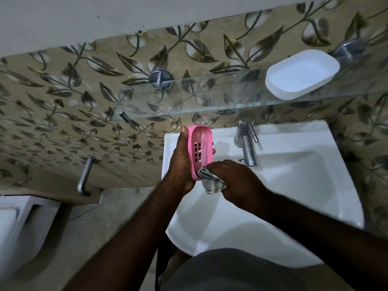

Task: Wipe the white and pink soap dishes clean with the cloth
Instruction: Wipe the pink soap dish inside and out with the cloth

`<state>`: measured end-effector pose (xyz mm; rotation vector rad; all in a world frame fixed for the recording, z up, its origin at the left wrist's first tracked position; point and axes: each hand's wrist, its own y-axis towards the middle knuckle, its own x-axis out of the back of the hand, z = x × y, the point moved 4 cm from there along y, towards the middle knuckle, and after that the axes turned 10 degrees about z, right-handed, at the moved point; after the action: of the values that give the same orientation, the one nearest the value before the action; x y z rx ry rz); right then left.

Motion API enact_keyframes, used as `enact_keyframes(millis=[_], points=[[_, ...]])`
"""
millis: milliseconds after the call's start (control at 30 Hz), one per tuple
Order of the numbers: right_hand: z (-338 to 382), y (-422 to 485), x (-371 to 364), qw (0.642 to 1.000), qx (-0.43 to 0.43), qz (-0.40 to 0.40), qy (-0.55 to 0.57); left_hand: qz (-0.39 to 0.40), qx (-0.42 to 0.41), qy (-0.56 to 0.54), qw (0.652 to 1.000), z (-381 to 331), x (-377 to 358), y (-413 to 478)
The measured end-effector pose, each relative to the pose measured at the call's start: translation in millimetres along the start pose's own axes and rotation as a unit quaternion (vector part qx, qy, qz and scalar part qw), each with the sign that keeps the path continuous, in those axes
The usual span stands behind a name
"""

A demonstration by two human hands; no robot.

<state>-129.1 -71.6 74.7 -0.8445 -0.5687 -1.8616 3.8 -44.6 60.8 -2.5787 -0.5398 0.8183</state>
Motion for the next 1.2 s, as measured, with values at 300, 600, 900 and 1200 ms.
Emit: enact_keyframes(millis=[300,600,900,1200], points=[[13,-5,-5,0.986,-0.024,-0.044,0.160,0.017,-0.020,-0.012,1.000,3,2,4],[7,3,-6,0.942,-0.087,-0.034,0.323,0.020,-0.018,0.012,1.000,0,4,8],[-11,5,-4,0.995,0.077,-0.008,-0.063,0.041,0.059,-0.035,0.997,0,9,7],[-3,10,2,0.985,-0.043,-0.057,0.160,0.085,0.026,-0.122,0.989,14,5,-1]])
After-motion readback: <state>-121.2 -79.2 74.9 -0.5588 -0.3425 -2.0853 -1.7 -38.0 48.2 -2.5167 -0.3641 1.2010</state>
